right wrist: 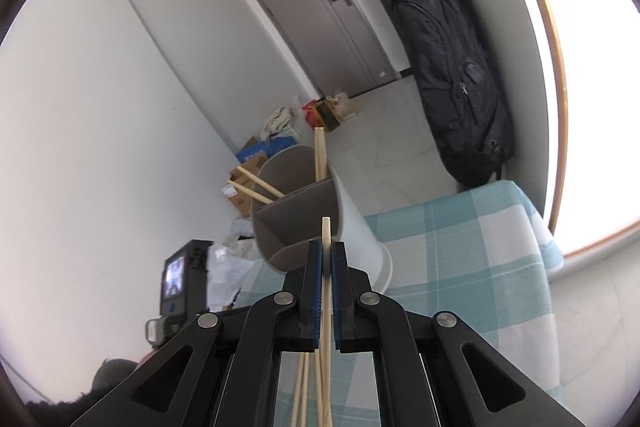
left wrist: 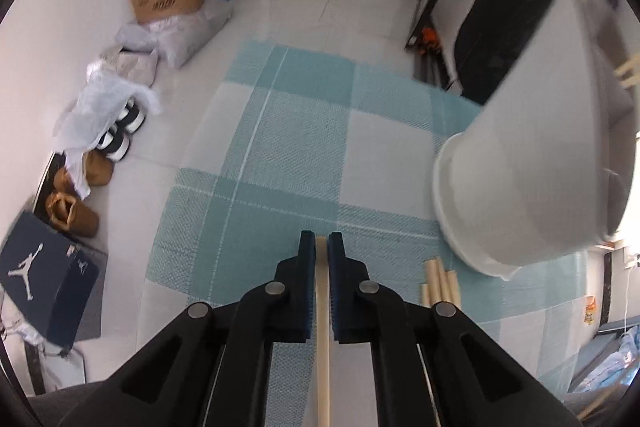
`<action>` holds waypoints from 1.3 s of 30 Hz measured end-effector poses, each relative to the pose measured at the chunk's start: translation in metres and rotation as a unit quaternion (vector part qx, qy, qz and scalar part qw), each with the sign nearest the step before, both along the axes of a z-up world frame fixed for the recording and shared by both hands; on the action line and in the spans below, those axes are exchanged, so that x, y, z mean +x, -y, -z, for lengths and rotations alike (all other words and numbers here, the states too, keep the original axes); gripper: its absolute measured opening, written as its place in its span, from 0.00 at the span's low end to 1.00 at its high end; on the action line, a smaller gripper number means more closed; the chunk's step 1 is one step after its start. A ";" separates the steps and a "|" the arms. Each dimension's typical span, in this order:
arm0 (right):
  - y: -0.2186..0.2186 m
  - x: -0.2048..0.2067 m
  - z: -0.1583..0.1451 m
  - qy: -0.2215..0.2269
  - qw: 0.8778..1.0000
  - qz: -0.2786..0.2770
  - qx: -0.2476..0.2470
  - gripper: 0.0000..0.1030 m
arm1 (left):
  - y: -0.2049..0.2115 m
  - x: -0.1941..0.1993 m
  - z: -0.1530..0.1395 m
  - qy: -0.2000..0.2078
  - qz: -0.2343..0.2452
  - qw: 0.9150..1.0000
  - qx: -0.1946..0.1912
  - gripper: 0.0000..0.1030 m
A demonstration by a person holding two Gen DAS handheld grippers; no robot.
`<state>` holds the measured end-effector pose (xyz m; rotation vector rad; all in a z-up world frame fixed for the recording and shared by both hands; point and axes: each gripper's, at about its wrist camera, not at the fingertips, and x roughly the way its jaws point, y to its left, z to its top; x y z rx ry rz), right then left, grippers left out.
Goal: Organize utensils
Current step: 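Lift both held chopsticks up over the utensil holder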
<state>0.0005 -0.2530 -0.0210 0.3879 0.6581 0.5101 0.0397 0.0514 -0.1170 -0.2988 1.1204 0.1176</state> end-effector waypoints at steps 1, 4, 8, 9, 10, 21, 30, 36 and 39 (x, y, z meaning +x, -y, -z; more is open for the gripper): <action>0.000 0.000 0.000 0.001 1.000 0.004 0.002 0.03 | 0.002 -0.003 -0.005 0.011 -0.001 1.000 0.000 0.02; -0.001 -0.005 -0.004 0.012 1.000 0.008 0.006 0.03 | 0.008 -0.013 -0.023 0.056 0.006 0.998 0.000 0.02; -0.008 -0.018 -0.012 0.045 0.999 0.006 -0.002 0.03 | 0.018 -0.026 -0.043 0.091 0.027 0.996 0.002 0.02; -0.009 -0.021 -0.013 0.051 0.999 0.004 -0.003 0.03 | 0.020 -0.024 -0.044 0.096 0.030 0.995 0.000 0.02; -0.010 -0.023 -0.014 0.056 0.998 0.004 -0.004 0.03 | 0.021 -0.026 -0.048 0.104 0.033 0.994 -0.005 0.02; -0.016 -0.038 -0.023 0.078 0.997 0.009 -0.004 0.03 | 0.022 -0.047 -0.076 0.153 0.054 0.987 -0.019 0.02; -0.021 -0.046 -0.038 0.107 0.994 -0.001 -0.012 0.03 | 0.020 -0.062 -0.102 0.188 0.059 0.980 -0.040 0.02; -0.024 -0.041 -0.047 0.114 0.993 -0.010 -0.006 0.03 | 0.026 -0.069 -0.123 0.209 0.072 0.974 -0.042 0.02; -0.024 -0.039 -0.053 0.122 0.992 -0.012 -0.003 0.03 | 0.030 -0.069 -0.133 0.221 0.082 0.971 -0.038 0.02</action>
